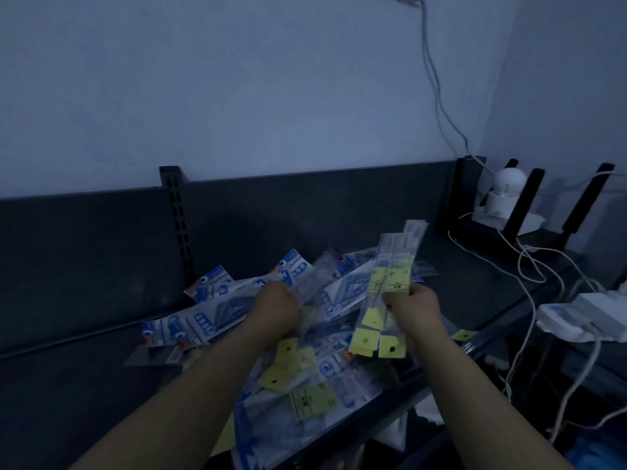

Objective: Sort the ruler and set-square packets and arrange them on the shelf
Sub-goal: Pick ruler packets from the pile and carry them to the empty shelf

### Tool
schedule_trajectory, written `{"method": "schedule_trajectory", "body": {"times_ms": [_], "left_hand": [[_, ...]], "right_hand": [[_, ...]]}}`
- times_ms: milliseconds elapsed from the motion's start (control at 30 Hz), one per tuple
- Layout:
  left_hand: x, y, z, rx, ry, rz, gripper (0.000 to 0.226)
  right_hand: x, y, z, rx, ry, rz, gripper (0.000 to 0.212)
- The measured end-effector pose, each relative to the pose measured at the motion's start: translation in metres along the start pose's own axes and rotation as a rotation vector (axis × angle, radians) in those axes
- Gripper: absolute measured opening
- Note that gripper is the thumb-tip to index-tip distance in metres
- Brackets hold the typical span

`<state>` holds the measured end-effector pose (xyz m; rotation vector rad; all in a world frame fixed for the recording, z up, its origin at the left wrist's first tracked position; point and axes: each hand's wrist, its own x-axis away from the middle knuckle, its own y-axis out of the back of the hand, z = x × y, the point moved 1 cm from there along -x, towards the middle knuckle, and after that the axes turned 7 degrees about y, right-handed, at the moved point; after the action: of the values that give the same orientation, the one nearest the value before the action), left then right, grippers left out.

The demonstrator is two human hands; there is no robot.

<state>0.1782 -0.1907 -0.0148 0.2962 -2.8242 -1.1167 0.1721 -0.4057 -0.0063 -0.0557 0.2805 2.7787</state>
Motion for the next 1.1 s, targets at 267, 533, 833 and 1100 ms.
{"method": "schedule_trajectory", "body": {"times_ms": [267,533,833,1100], "left_hand": [[0.007,-0.014,-0.009,0.020,0.027,-0.026,0.021],[0.022,-0.022,-0.034,0.194,-0.152,-0.115,0.031],[0.017,-0.035,-0.031,0.029,-0.008,0.081,0.023],[0.016,-0.039,-0.035,-0.086,0.001,0.084,0.030]], "right_hand": [[-0.004,0.022,-0.002,-0.034,-0.021,-0.023,0.014],[0.001,0.014,-0.010,-0.002,-0.063,0.174,0.012],[-0.002,0.027,-0.021,0.076,-0.092,0.095,0.007],[-0.009,0.079,-0.018,0.067,-0.090,-0.128,0.009]]}}
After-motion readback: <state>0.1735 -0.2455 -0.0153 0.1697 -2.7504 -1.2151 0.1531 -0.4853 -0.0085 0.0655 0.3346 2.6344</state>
